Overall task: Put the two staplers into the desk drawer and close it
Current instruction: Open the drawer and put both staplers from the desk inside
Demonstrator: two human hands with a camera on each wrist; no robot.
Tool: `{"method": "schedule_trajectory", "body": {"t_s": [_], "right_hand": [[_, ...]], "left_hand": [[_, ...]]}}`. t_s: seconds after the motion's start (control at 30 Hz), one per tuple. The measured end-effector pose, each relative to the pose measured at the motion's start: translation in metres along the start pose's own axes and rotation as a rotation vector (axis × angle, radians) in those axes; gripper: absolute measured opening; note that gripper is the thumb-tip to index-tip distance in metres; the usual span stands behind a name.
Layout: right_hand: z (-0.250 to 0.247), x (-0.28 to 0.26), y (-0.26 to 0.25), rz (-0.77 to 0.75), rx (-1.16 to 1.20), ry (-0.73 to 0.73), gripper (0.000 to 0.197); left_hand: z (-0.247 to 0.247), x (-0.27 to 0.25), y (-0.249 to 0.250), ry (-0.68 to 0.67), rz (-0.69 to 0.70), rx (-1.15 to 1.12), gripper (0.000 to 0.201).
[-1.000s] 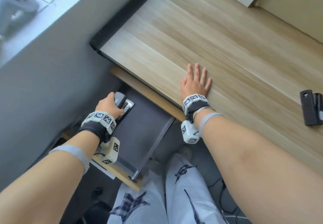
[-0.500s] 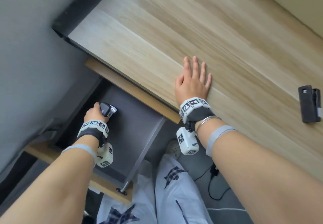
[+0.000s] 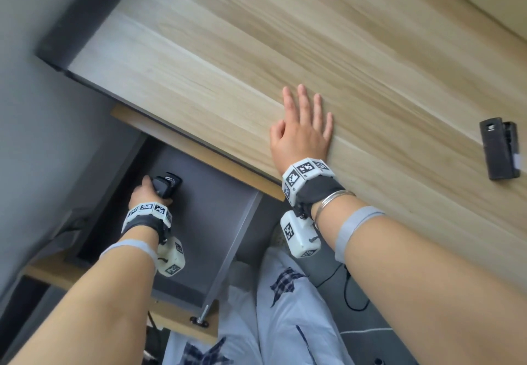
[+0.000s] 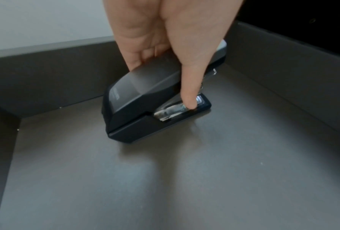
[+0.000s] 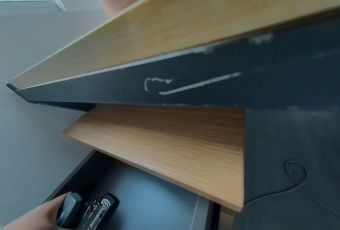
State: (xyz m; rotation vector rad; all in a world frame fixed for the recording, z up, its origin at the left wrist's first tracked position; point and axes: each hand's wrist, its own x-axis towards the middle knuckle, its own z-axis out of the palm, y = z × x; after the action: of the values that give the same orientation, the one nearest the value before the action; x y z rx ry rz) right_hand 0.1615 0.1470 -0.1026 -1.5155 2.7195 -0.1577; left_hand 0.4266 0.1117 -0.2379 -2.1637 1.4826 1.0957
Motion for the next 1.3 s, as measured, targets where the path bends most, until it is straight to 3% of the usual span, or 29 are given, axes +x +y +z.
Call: {"method": "schedule_trajectory", "body": {"t_s": [0.27, 0.43, 0.6, 0.73, 1.07, 1.3], "right_hand": [[-0.005, -0.001, -0.001, 0.002, 0.07, -0.02, 0.06], [-0.019, 0.0, 0.001, -0.008, 0.098, -0.189, 0.061], [-0.049, 0.014, 0.015, -0.054, 0.17, -0.394, 0.058], [-0.078, 0.024, 0.041, -0.051, 0.165, -0.435, 0.052], [-0.137, 0.064, 0.211, 0.271, 0.01, -0.427, 0.044], [-0.14, 0.075, 0.316, 0.556, 0.001, -0.344, 0.044]], "left_hand": [[-0.056, -0.032, 0.027, 0.049, 0.138, 0.173, 0.058], [-0.103, -0.074, 0.052, -0.068, 0.22, 0.286, 0.047], [-0.147, -0.126, 0.096, -0.046, 0.327, 0.379, 0.034], [-0.158, -0.157, 0.15, -0.006, 0.406, 0.342, 0.026], [-0.083, -0.204, 0.31, -0.067, 0.609, 0.284, 0.036], [-0.02, -0.216, 0.382, -0.076, 0.688, 0.301, 0.03]]}}
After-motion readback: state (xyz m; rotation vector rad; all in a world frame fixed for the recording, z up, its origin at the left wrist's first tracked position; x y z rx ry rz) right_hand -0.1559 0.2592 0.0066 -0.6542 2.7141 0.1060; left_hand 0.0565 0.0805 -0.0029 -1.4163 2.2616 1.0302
